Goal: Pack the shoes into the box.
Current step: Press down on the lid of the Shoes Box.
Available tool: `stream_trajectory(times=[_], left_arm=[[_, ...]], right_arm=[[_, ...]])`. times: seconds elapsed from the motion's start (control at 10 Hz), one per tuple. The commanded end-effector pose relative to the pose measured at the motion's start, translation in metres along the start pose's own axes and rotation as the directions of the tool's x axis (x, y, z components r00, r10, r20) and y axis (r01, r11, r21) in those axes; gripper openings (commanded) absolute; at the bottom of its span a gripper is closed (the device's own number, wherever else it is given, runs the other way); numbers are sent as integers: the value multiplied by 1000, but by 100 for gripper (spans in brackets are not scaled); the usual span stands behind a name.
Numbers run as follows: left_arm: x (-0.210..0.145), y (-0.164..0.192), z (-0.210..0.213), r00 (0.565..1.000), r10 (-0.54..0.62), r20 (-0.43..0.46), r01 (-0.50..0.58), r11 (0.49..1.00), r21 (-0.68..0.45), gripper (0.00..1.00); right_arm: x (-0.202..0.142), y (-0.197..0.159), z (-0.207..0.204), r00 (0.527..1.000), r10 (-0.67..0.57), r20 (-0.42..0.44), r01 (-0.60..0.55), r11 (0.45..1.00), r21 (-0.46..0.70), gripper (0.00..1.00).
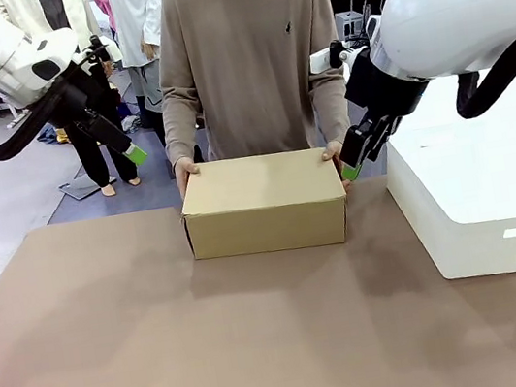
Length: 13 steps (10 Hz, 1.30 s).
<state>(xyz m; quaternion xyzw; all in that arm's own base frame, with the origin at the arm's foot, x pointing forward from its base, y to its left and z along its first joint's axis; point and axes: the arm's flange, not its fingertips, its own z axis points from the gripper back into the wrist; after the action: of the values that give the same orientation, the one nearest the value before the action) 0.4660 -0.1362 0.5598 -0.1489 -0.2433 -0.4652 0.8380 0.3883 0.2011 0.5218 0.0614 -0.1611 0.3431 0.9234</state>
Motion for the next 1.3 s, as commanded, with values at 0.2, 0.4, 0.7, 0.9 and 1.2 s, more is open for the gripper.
stream_trajectory(times=[0.2, 0.4, 0.7, 0.9, 1.2], left_arm=[[0, 1, 2, 1000, 0, 5, 0, 1000, 9, 100], [0, 1, 2, 1000, 0, 5, 0, 1000, 9, 100], [0, 1, 2, 1000, 0, 5, 0, 1000, 9, 100], [0, 1, 2, 1000, 0, 5, 0, 1000, 9, 100], [0, 1, 2, 1000, 0, 5, 0, 1000, 9, 100]], right_arm=[[-8, -1, 4, 1000, 28, 5, -28, 998, 50, 100], [-7, -1, 3, 1000, 26, -5, -25, 998, 53, 100], [-2, 1, 2, 1000, 4, -11, -4, 1000, 11, 100], [-2, 1, 2, 1000, 4, -11, -4, 1000, 11, 100], [-2, 1, 2, 1000, 4, -11, -4, 1000, 11, 100]])
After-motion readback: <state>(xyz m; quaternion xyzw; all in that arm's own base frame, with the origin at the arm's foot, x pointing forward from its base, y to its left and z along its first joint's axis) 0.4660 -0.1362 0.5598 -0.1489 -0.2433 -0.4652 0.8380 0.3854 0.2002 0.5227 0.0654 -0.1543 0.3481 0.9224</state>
